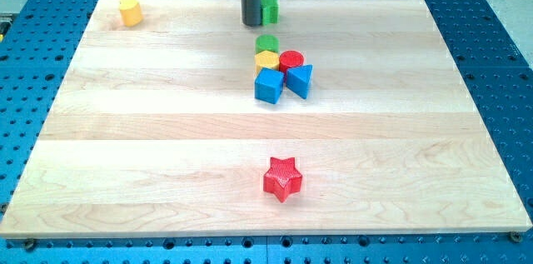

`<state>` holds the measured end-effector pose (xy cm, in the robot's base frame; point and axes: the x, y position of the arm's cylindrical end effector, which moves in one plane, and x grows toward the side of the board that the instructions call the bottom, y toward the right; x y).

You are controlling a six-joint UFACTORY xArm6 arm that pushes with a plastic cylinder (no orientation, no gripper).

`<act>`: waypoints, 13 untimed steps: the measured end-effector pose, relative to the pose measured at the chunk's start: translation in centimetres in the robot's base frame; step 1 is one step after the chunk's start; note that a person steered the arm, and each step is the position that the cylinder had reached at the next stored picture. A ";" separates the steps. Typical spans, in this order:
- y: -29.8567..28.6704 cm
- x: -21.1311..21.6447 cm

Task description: Push triangle to the top right corner of the board

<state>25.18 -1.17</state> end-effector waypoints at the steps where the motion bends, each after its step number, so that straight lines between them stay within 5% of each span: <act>1: -0.2 1.4; 2: -4.0 1.7; 3: -7.2 10.2; 4: -5.1 18.6; 5: 0.1 21.6; 9: 10.8 9.5; 10: 9.5 5.6; 13: 0.3 4.7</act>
<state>29.85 -0.87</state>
